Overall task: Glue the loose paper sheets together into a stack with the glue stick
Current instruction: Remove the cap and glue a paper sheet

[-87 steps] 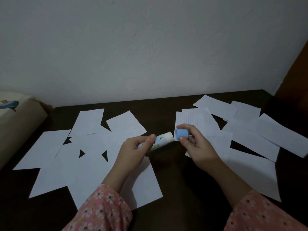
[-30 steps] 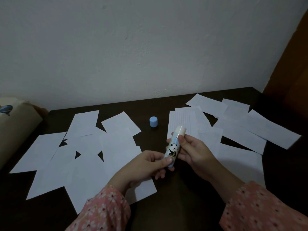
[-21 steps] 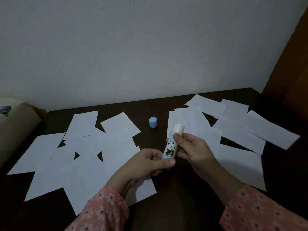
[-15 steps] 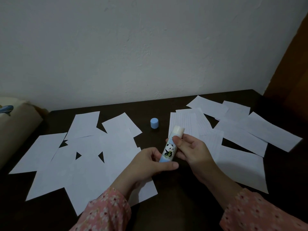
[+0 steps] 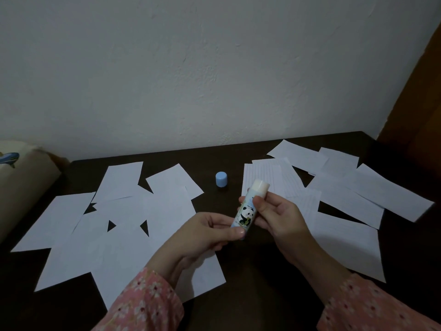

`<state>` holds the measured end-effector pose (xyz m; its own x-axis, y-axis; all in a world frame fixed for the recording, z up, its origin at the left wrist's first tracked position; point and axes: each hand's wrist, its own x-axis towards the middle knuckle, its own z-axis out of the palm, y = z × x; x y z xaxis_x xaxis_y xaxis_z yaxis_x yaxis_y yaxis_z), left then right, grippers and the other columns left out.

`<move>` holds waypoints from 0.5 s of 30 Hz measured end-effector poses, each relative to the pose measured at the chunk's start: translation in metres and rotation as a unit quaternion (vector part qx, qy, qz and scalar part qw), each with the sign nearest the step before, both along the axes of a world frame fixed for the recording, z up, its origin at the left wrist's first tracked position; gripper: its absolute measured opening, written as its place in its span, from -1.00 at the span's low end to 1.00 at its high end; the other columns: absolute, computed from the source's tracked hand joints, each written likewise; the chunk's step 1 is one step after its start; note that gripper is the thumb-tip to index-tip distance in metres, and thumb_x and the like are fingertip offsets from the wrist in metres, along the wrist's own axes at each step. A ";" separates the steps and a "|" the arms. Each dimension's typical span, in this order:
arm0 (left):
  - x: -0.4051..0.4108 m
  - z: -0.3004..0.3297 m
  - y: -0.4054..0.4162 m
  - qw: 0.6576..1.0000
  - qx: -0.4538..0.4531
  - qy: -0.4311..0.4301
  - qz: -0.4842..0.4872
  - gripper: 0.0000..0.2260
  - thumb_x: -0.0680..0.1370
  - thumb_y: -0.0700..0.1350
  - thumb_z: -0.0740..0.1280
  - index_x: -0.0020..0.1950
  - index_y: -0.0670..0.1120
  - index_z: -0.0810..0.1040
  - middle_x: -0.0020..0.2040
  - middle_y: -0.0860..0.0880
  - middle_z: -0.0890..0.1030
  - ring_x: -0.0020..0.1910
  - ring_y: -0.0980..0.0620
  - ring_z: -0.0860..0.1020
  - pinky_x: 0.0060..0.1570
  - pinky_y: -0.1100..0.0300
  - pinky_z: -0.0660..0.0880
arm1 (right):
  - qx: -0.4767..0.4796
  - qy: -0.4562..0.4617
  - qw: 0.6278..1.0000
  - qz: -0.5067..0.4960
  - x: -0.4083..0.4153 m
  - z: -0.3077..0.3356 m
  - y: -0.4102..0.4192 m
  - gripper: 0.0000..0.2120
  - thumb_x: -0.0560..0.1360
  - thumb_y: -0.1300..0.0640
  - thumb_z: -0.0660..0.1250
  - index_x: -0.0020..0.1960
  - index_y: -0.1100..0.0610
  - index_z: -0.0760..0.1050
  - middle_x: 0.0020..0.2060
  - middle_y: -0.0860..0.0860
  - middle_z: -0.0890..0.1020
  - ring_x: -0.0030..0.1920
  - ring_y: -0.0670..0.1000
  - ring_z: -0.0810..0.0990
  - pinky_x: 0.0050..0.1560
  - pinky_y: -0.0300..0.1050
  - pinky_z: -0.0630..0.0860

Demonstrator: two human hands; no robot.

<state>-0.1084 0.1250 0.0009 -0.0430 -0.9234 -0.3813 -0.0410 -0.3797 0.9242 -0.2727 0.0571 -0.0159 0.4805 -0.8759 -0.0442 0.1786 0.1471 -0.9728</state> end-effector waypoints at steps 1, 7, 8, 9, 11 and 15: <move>-0.002 0.000 -0.001 0.999 -0.006 -0.036 0.028 -0.76 0.31 -0.08 0.51 -0.05 -0.07 0.67 -0.26 0.00 0.66 -0.39 0.17 0.51 -0.44 0.37 0.36 | -0.002 0.003 1.000 -0.008 0.000 -0.001 0.000 -0.65 0.37 -0.01 0.33 0.13 0.04 0.51 0.04 -0.02 0.69 0.16 0.01 0.62 0.21 0.08 0.54; -0.002 -0.001 0.000 1.000 0.009 -0.001 0.004 -0.66 0.28 -0.05 0.49 0.02 -0.09 0.63 -0.21 -0.02 0.63 -0.35 0.16 0.50 -0.36 0.34 0.37 | -0.011 -0.003 1.000 0.003 0.000 -0.003 0.001 -0.64 0.41 -0.02 0.29 0.17 0.05 0.49 0.06 -0.01 0.68 0.18 0.04 0.61 0.20 0.06 0.55; 0.001 -0.001 0.002 1.000 0.015 0.019 -0.017 -0.68 0.33 -0.03 0.45 0.04 -0.12 0.63 -0.24 -0.04 0.59 -0.36 0.14 0.46 -0.36 0.33 0.35 | -0.010 -0.010 1.000 0.009 0.000 -0.003 0.001 -0.65 0.42 -0.01 0.28 0.18 0.05 0.49 0.07 0.01 0.68 0.18 0.05 0.61 0.19 0.04 0.55; 0.003 -0.001 0.003 0.998 0.020 0.039 -0.037 -0.68 0.39 0.00 0.40 0.05 -0.16 0.62 -0.27 -0.06 0.54 -0.38 0.13 0.42 -0.37 0.34 0.33 | -0.008 -0.020 1.000 0.014 0.000 -0.003 0.001 -0.65 0.42 0.00 0.27 0.18 0.06 0.49 0.07 0.02 0.68 0.17 0.06 0.61 0.18 0.03 0.56; 0.006 -0.001 0.004 0.995 0.030 0.078 -0.055 -0.67 0.48 0.02 0.30 0.05 -0.22 0.60 -0.34 -0.03 0.51 -0.40 0.15 0.38 -0.40 0.36 0.30 | -0.001 -0.036 0.999 0.020 0.000 -0.001 0.001 -0.66 0.43 0.02 0.26 0.18 0.07 0.48 0.07 0.04 0.68 0.16 0.06 0.62 0.16 -0.01 0.57; 0.010 -0.004 0.001 0.993 0.043 0.103 -0.042 -0.69 0.46 0.01 0.33 0.02 -0.20 0.64 -0.36 -0.03 0.49 -0.43 0.15 0.36 -0.48 0.40 0.29 | 0.007 -0.056 0.998 0.016 0.001 -0.001 0.001 -0.66 0.42 0.05 0.26 0.17 0.09 0.48 0.06 0.06 0.68 0.15 0.07 0.63 0.14 -0.02 0.58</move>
